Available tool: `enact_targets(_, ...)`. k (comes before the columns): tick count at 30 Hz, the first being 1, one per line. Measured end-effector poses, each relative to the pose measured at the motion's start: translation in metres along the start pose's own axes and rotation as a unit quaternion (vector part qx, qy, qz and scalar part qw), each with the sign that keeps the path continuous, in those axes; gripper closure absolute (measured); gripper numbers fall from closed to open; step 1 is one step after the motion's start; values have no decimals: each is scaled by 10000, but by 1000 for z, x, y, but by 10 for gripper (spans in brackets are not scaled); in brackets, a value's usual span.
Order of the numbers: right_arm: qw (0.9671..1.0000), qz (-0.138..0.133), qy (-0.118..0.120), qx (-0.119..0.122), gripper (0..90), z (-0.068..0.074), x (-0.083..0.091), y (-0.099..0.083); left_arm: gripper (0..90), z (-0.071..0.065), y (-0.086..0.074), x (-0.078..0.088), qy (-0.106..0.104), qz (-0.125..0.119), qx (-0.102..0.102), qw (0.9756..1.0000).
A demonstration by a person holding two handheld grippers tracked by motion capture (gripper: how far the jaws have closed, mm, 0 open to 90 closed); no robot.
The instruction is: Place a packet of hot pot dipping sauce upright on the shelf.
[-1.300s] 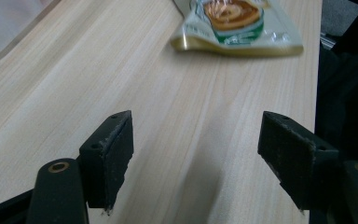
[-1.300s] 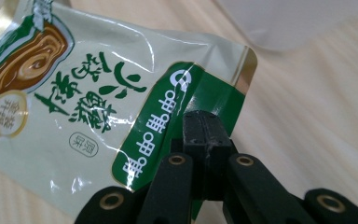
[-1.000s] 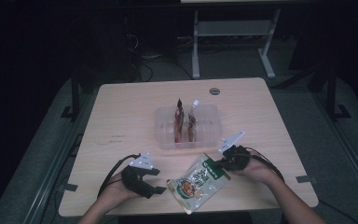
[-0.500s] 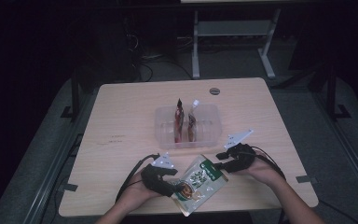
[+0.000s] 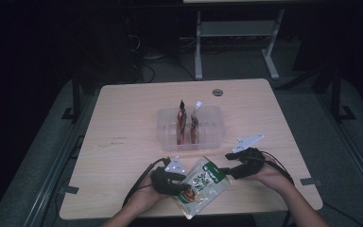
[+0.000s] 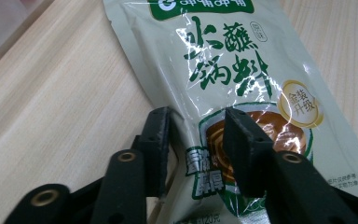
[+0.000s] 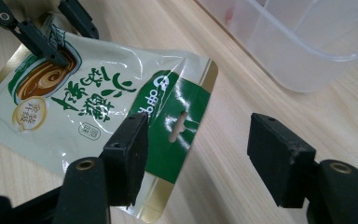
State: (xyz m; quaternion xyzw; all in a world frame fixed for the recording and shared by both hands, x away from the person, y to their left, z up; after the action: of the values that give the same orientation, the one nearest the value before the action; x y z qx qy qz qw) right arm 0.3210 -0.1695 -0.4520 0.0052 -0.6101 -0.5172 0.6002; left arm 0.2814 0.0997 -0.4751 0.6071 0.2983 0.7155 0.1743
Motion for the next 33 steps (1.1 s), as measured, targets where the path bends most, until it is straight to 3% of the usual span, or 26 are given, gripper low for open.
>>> enact_targets(9,10000,-39,-42,-70,377,-3,2,1,821,0,1,-3,-70,-114,115,9998)
enact_targets(14,10000,-20,-25,-81,375,-4,1,1,865,1,2,-3,-142,-71,61,9999)
enact_targets(20,10000,-51,-24,-80,370,-7,0,2,894,9,-1,3,-314,-284,252,9988)
enact_targets(24,9998,-138,87,-128,357,-8,5,3,898,15,-1,17,-408,-520,303,9974)
enact_targets(28,9995,-241,91,-200,345,-8,6,3,900,19,1,27,-343,-641,230,9971)
enact_targets(33,9980,-480,335,-232,338,-6,12,6,900,22,4,47,-191,-837,65,9963)
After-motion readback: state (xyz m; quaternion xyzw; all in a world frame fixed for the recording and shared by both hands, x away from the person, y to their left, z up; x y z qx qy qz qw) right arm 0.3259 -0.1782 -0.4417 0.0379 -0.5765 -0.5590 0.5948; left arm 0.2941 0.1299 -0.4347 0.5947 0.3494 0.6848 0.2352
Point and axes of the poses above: each handheld gripper's, and its own axes: x roughly backward along the jaws, y roughly out of its top, z roughly to its left, the point moved 2 cm from there along -x, roughly forward along the jaws, and after that the axes turned 14 degrees about -x, right-handed, at the moved point
